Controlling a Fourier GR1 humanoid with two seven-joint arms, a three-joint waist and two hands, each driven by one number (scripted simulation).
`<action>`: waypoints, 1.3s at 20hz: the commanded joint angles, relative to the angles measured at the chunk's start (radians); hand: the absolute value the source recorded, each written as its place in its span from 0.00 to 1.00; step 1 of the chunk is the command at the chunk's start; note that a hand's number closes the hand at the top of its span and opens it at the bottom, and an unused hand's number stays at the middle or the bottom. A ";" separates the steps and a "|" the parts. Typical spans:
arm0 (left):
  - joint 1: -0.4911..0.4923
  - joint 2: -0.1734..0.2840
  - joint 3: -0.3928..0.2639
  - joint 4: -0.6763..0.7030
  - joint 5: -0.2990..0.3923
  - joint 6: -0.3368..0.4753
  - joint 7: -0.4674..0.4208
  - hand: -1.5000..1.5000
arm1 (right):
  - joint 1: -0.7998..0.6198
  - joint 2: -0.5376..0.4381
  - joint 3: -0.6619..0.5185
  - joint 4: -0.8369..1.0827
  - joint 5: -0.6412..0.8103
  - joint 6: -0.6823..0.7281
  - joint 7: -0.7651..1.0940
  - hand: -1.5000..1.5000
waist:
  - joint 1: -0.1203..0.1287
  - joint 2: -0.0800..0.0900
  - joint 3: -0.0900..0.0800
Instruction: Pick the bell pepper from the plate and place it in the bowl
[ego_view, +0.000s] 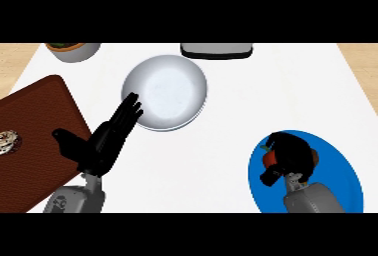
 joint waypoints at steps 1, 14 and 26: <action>-0.002 -0.035 0.001 0.031 -0.029 -0.001 -0.034 0.50 | -0.058 0.020 -0.029 0.044 0.031 0.026 -0.041 1.00 | 0.000 0.004 0.003; -0.005 -0.031 -0.023 -0.014 -0.025 -0.044 0.024 0.50 | -0.093 0.212 0.428 0.047 0.117 0.103 -0.140 1.00 | 0.083 0.008 0.004; -0.048 -0.036 0.017 0.052 -0.018 -0.040 0.011 0.50 | -0.373 0.217 0.884 -0.213 -0.120 -0.023 0.333 1.00 | 0.035 0.003 0.003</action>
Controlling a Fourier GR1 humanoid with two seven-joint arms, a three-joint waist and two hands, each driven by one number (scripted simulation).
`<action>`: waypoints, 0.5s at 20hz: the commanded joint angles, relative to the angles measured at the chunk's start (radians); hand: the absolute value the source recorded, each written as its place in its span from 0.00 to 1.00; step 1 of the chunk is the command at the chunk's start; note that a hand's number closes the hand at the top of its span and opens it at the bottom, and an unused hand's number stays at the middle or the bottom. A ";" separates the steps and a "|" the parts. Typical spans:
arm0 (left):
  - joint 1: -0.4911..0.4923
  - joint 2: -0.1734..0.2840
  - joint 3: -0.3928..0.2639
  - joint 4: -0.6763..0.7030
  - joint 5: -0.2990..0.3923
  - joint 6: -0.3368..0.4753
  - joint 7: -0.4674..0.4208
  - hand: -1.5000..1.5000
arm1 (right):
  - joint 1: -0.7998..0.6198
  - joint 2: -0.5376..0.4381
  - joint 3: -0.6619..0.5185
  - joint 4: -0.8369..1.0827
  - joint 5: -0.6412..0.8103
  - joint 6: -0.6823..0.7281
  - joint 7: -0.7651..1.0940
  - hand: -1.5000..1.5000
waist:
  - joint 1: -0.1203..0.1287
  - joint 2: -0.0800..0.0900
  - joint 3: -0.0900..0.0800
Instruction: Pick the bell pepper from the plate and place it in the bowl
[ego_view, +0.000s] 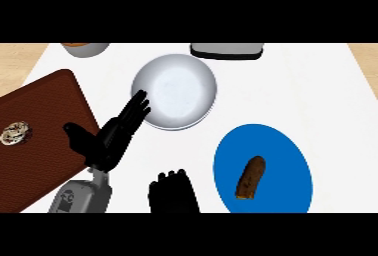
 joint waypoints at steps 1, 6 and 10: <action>0.041 0.002 0.002 0.009 -0.003 -0.014 -0.042 0.50 | -0.081 0.006 0.096 -0.172 -0.068 -0.024 0.183 1.00 | -0.017 -0.005 0.000; 0.033 -0.008 -0.010 -0.016 -0.021 0.017 -0.002 0.50 | -0.257 0.005 0.025 -0.343 -0.064 0.029 0.316 1.00 | -0.028 -0.012 -0.001; 0.026 0.016 0.016 0.000 -0.007 -0.007 -0.007 0.50 | -0.365 0.005 -0.025 -0.356 -0.077 0.014 0.372 1.00 | -0.031 -0.010 -0.001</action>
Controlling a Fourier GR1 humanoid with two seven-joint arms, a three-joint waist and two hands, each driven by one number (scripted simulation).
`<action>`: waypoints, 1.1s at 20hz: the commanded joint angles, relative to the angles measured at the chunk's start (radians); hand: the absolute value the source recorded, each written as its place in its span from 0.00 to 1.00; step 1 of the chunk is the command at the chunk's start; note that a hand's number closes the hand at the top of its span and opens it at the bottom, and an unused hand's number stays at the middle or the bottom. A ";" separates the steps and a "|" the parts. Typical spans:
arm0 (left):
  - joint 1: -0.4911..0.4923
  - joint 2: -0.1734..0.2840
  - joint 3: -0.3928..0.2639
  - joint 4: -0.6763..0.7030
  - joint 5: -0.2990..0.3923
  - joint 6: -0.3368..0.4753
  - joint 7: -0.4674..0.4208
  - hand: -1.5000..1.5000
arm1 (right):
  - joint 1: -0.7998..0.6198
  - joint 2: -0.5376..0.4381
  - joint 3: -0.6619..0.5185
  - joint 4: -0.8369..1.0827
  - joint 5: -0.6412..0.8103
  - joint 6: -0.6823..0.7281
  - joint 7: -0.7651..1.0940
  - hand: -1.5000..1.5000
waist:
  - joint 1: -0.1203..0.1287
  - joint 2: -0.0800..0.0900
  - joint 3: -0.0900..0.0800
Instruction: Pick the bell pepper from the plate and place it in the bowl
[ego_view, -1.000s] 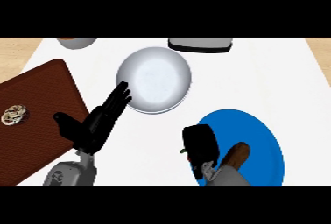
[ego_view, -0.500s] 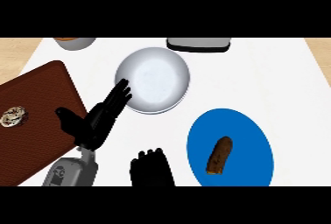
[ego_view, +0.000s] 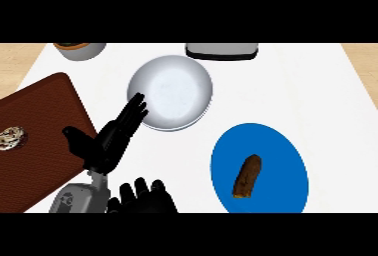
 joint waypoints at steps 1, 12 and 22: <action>-0.004 -0.012 -0.001 -0.028 -0.005 0.026 0.029 0.50 | -0.135 0.014 -0.063 -0.076 -0.044 0.068 0.215 1.00 | -0.005 -0.003 0.000; 0.047 0.021 0.011 -0.049 0.020 -0.031 0.010 0.50 | -0.388 0.014 -0.236 0.128 -0.145 -0.058 0.208 1.00 | 0.003 0.002 0.000; 0.080 0.011 -0.006 -0.059 -0.013 -0.023 -0.010 0.50 | -0.390 0.014 -0.428 0.563 -0.127 -0.272 -0.201 1.00 | -0.001 0.013 0.001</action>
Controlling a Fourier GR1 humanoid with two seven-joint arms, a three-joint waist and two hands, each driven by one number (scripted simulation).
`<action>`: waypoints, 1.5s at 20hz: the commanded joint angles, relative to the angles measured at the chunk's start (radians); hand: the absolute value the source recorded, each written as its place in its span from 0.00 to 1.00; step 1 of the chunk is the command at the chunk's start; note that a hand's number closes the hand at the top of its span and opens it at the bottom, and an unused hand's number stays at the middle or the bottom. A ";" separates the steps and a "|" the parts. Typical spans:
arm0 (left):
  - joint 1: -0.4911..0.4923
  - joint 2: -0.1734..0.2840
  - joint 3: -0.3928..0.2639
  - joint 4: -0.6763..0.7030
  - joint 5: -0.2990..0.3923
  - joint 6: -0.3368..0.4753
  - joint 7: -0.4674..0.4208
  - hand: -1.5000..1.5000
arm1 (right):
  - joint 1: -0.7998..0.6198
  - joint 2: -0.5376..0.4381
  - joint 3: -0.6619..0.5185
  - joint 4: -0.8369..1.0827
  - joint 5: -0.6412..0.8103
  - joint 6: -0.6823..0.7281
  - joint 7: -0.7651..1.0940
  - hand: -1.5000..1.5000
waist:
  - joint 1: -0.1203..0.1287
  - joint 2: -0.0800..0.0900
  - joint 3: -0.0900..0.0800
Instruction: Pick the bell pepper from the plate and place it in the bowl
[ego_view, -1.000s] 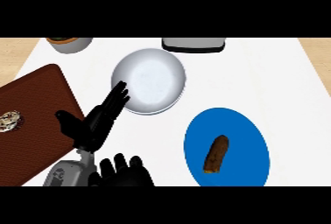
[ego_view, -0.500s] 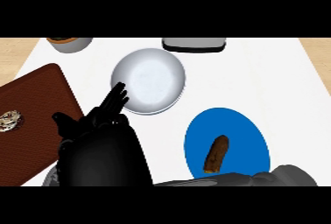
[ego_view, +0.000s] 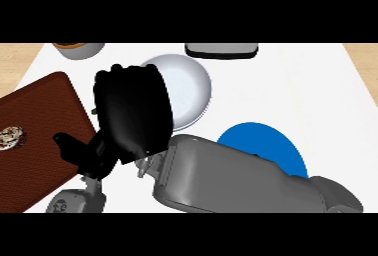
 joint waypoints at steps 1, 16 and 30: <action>-0.061 -0.008 0.012 0.003 0.009 0.015 0.050 0.50 | -0.046 0.004 -0.066 0.258 -0.011 -0.148 -0.128 1.00 | 0.013 0.010 0.000; -0.050 -0.013 -0.014 0.020 -0.017 -0.016 -0.002 0.50 | -0.126 0.004 -0.129 0.897 -0.111 -0.246 -0.360 1.00 | 0.060 0.024 -0.001; -0.063 -0.038 -0.013 0.035 -0.020 0.002 0.001 0.50 | -0.009 0.004 -0.384 0.726 -0.457 -0.678 -0.777 0.00 | 0.051 0.021 0.005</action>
